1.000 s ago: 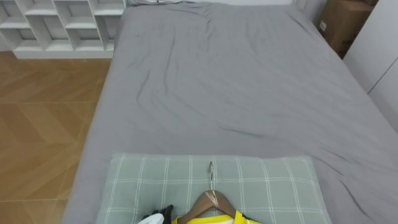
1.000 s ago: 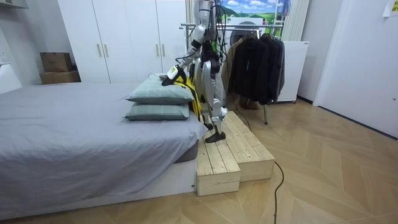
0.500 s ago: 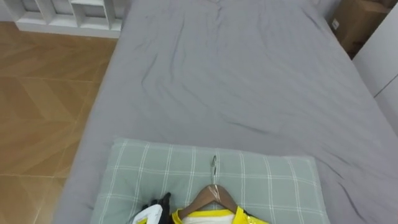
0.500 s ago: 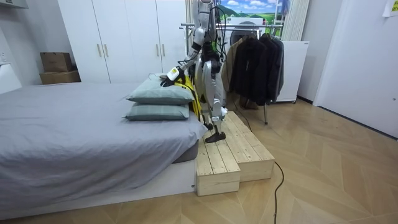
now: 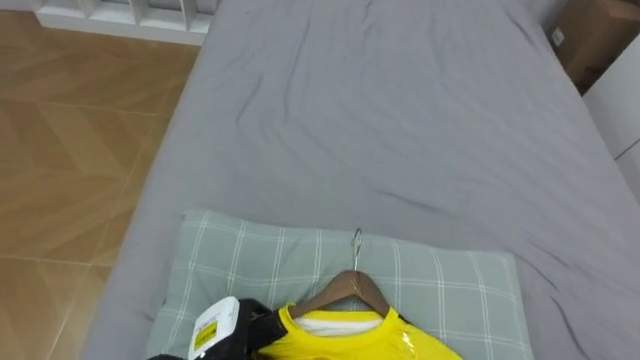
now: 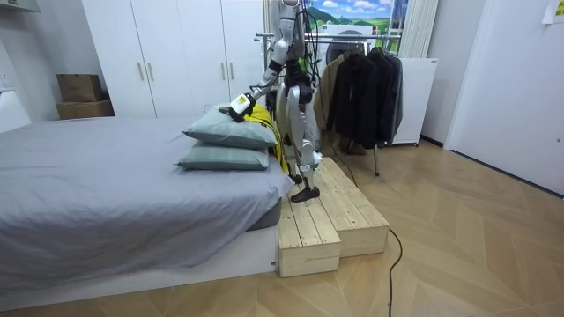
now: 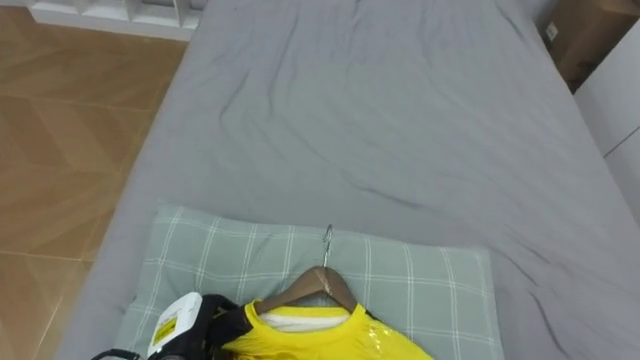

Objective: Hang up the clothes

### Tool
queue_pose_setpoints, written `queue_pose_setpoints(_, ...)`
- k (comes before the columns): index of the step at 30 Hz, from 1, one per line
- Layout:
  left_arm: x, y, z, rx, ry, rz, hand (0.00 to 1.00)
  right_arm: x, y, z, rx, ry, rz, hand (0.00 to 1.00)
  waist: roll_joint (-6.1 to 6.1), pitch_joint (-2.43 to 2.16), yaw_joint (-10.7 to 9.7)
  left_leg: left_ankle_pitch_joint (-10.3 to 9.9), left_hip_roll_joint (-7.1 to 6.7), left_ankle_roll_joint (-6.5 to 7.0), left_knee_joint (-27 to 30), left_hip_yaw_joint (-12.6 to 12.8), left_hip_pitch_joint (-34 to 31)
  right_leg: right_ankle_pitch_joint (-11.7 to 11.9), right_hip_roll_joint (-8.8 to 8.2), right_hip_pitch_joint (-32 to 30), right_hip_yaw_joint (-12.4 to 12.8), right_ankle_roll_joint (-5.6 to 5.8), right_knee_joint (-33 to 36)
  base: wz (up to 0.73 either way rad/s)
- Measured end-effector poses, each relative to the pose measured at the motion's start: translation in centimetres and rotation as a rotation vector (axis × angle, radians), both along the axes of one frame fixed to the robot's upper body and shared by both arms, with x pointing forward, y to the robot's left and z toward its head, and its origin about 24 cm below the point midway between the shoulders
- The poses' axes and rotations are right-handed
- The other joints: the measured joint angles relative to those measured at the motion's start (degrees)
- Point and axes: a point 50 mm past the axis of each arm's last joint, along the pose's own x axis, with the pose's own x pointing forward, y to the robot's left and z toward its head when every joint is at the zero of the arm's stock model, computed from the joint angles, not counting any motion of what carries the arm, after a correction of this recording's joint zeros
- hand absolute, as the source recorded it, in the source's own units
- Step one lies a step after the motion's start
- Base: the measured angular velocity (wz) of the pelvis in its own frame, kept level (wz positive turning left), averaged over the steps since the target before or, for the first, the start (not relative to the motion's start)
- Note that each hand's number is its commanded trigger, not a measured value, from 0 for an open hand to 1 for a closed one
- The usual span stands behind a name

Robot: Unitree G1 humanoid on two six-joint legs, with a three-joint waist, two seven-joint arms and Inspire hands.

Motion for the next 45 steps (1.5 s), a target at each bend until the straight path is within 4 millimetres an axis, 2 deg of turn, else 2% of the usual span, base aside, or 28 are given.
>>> queue_pose_setpoints(4,0.01,0.1,-0.01,-0.01,0.002,0.016,1.0,-0.01,0.03,-0.01,0.0,0.001,0.006,0.0,0.17,0.12,0.0,-0.2,0.26,-0.31,-0.03,-0.23,-0.16,0.15,-0.03,-0.11,-2.41,-0.24,-0.03,0.0)
queue_pose_setpoints(9,0.0,0.15,-0.07,-0.01,0.011,0.017,1.0,0.09,0.05,0.02,0.003,-0.001,0.003,0.0,0.57,0.38,0.0,-0.29,0.57,-0.46,-0.07,-0.65,-0.2,0.22,-0.17,-0.11,-3.51,-0.36,-0.03,0.01)
queue_pose_setpoints(12,0.0,0.17,-0.08,-0.02,0.012,0.028,1.0,0.13,0.03,0.03,0.001,-0.002,0.005,0.0,0.72,0.46,-0.03,-0.28,0.6,-0.46,0.0,-0.81,-0.23,0.27,-0.38,-0.1,-5.71,-0.46,-0.03,0.0)
queue_pose_setpoints(20,0.01,0.12,-0.09,-0.021,0.013,0.028,1.0,0.2,-0.02,0.05,-0.003,0.001,0.004,0.0,0.96,0.44,-0.06,-0.28,0.47,-0.46,0.05,-0.81,-0.26,0.34,-0.6,-0.09,-6.36,-0.59,-0.03,0.0)
queue_pose_setpoints(29,-0.15,0.32,-0.19,-0.015,0.017,0.033,1.0,0.42,-0.26,0.13,-0.01,-0.001,0.004,0.0,2.32,0.36,-0.88,-0.23,0.63,-0.55,0.18,-0.84,-0.28,0.44,-0.55,-0.08,-7.19,-0.76,-0.01,0.0)
queue_pose_setpoints(40,0.1,0.7,0.32,-0.025,-0.038,0.026,1.0,0.46,-0.26,0.15,-0.008,-0.016,0.008,0.0,2.45,0.34,-1.67,-0.23,0.53,-0.56,0.97,-1.36,-0.62,0.5,-0.64,0.2,-7.35,-0.85,0.0,0.01)
queue_pose_setpoints(43,0.04,0.8,0.63,-0.033,-0.076,0.024,1.0,0.38,-0.45,0.16,-0.012,-0.027,0.005,0.0,3.03,0.33,-1.9,-0.23,0.53,-0.55,1.23,-1.56,-0.63,0.54,-0.7,0.42,-7.58,-0.92,0.01,0.05)
queue_pose_setpoints(45,-0.18,0.65,0.74,-0.044,-0.093,0.022,1.0,0.29,-0.79,0.19,-0.02,-0.029,0.002,0.0,3.93,0.27,-2.2,-0.23,0.46,-0.56,1.31,-2.07,-0.54,0.54,-0.81,0.96,-8.11,-0.92,0.0,0.11)
